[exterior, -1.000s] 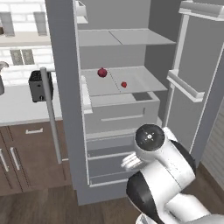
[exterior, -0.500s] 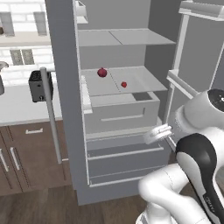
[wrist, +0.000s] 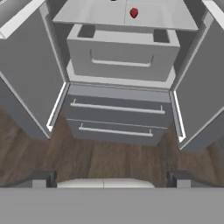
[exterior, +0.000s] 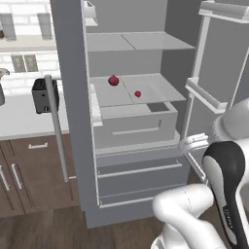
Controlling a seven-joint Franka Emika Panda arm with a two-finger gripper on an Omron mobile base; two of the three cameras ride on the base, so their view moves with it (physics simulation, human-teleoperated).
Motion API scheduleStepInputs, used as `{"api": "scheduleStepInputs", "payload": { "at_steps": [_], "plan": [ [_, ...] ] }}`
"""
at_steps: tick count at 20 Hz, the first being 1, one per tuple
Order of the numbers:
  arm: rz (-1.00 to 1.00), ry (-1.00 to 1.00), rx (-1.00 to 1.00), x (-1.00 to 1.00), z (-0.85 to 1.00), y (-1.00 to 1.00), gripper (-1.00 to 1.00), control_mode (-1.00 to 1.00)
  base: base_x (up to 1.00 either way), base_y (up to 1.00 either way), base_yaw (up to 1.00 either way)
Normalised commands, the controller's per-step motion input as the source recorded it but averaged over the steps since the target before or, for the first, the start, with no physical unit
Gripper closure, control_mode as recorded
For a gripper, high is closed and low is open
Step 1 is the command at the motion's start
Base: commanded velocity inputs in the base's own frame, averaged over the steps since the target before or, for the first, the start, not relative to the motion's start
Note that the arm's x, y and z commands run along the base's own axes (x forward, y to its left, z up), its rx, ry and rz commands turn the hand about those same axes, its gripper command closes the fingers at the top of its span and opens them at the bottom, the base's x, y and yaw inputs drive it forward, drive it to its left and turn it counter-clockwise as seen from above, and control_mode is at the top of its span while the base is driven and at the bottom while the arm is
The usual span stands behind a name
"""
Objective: Take the strawberry from the fridge and place it on top of the pancake, located on the dining counter.
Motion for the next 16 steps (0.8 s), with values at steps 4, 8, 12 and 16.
{"api": "scheduleStepInputs", "payload": {
  "at_steps": [4,8,12,16],
  "plan": [
    [-0.05,-0.02,0.05,0.04,0.00,-0.09,-1.00,-1.00,0.00,0.00,0.00],
    [0.03,0.00,0.02,0.23,0.00,0.00,-1.00,-1.00,0.00,0.00,0.00],
    [0.00,0.00,0.00,0.17,0.00,0.00,-1.00,1.00,0.70,0.02,0.00],
    [0.00,0.00,0.00,0.00,0.00,0.00,-1.00,1.00,1.00,0.00,0.00]
  ]
}}
